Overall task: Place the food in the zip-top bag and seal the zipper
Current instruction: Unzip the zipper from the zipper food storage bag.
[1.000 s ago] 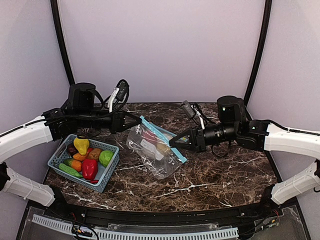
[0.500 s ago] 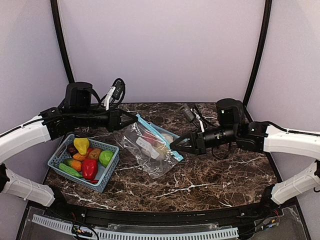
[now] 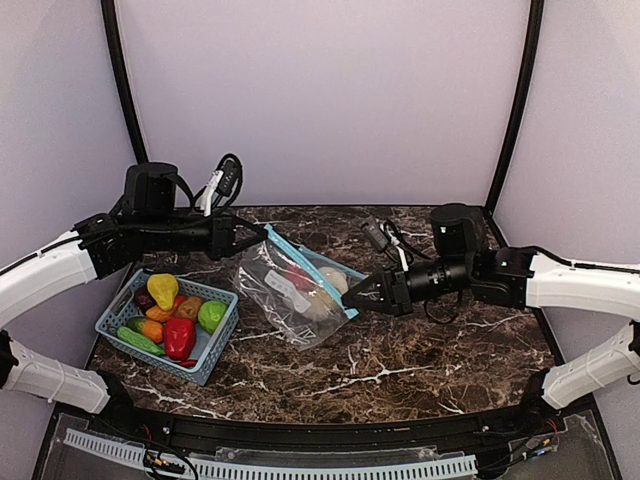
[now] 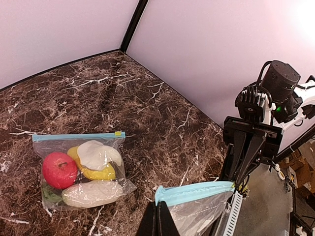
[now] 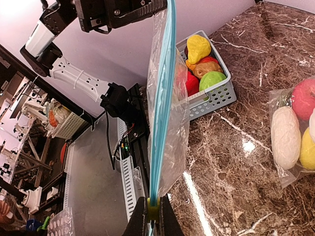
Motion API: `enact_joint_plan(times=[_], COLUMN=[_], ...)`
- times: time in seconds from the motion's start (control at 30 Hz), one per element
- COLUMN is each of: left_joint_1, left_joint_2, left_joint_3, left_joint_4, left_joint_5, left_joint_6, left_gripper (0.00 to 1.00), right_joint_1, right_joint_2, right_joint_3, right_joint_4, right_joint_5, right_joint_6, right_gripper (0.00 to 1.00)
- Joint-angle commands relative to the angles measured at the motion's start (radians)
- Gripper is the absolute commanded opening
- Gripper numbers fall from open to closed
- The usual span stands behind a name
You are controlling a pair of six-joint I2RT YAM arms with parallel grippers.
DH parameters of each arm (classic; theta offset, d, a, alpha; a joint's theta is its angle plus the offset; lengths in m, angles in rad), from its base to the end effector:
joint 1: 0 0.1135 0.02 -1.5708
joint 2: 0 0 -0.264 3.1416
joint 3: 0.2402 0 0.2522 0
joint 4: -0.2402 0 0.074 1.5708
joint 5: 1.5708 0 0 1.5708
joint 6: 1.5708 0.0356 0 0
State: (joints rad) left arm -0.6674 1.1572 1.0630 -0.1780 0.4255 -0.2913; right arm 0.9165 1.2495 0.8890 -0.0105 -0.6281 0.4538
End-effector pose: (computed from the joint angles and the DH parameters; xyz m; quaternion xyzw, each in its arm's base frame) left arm 0.1998 -0.1761 0.3633 0.2710 0.7410 -0.4218 0.4468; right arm 0.1555 0.2371 0.2965 -0.3497 0.7241 0.5372 0.2544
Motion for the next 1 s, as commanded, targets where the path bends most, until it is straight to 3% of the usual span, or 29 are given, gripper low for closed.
enact_joint_plan(times=[0.0, 0.27, 0.43, 0.63, 0.97], left_joint_1=[0.026, 0.031, 0.031, 0.018, -0.067], left_joint_2=[-0.036, -0.042, -0.021, 0.020, 0.056], left_joint_3=[0.000, -0.002, -0.013, -0.025, -0.007], left_joint_4=[-0.012, -0.024, -0.017, 0.021, 0.067], left_joint_5=[-0.041, -0.019, 0.192, 0.376, 0.483], left_joint_6=[0.014, 0.052, 0.127, 0.126, 0.100], left_gripper=[0.01, 0.01, 0.01, 0.01, 0.01], right_joint_1=[0.005, 0.005, 0.005, 0.006, 0.007], right_joint_2=[-0.012, -0.017, -0.038, -0.034, 0.021], right_joint_3=[-0.025, -0.025, -0.018, 0.024, 0.103], right_joint_4=[-0.048, -0.070, -0.079, -0.098, -0.096], right_joint_5=[-0.022, -0.028, -0.016, 0.004, 0.045], right_joint_6=[0.008, 0.007, 0.005, -0.023, -0.064], right_gripper=[0.03, 0.05, 0.31, 0.52, 0.55])
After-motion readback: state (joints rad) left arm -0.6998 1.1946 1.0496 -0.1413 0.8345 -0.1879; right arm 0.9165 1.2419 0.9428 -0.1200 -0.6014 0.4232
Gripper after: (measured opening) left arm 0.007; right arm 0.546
